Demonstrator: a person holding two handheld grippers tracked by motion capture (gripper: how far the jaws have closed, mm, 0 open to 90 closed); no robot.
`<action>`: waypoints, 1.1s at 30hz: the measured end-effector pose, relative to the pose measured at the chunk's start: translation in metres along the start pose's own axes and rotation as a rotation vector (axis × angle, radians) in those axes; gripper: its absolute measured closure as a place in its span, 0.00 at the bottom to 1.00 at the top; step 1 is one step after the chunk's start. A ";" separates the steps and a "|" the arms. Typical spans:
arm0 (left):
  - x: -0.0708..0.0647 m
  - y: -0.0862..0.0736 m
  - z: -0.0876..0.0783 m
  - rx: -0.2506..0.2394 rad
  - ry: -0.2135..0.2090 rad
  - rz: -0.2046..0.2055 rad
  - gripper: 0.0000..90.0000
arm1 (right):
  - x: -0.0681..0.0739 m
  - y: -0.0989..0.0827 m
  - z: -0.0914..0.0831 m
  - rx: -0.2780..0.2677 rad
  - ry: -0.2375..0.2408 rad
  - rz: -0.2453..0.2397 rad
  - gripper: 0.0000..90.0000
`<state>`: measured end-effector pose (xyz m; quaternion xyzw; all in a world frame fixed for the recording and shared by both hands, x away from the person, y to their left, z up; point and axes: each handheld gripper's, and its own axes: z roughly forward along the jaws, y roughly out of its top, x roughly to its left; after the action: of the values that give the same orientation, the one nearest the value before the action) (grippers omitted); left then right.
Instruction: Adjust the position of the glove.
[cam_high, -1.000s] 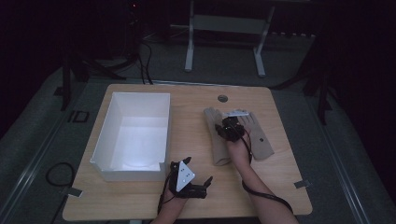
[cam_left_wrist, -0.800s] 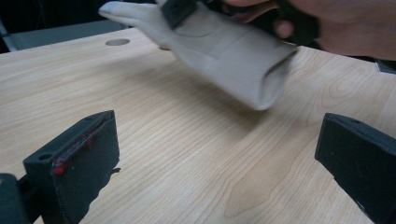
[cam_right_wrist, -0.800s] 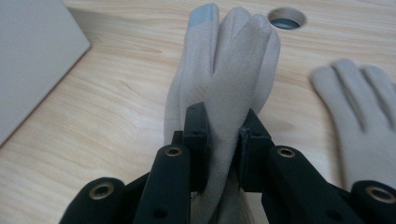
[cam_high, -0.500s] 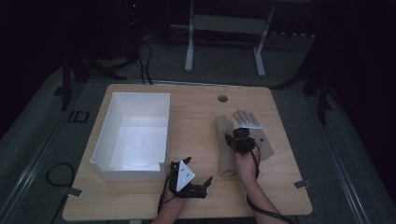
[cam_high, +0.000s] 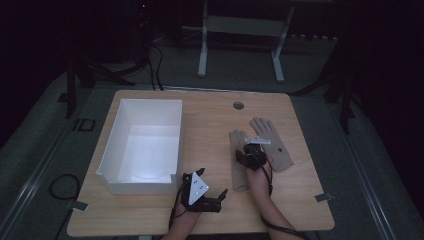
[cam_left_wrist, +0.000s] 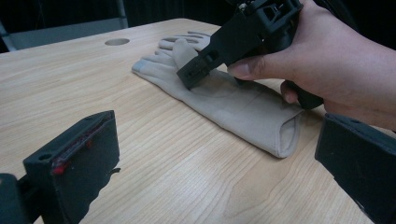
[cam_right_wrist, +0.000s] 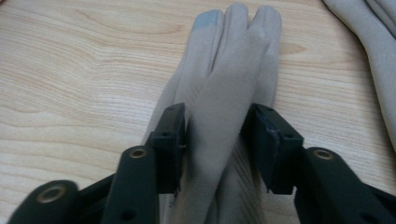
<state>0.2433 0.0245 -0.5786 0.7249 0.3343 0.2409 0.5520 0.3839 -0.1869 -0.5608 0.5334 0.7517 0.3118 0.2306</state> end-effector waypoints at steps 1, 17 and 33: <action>0.000 0.000 0.000 0.000 -0.001 0.000 0.00 | 0.000 0.000 0.000 -0.001 0.002 0.000 0.58; 0.000 0.000 0.000 -0.001 0.000 0.001 0.00 | -0.046 0.028 -0.039 -0.128 0.101 -0.145 0.52; 0.000 0.000 0.000 0.000 0.001 0.001 0.00 | -0.132 0.034 -0.024 -0.064 0.081 -0.207 0.59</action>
<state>0.2433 0.0246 -0.5786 0.7250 0.3341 0.2415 0.5518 0.4328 -0.3087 -0.5173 0.4322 0.8011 0.3315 0.2480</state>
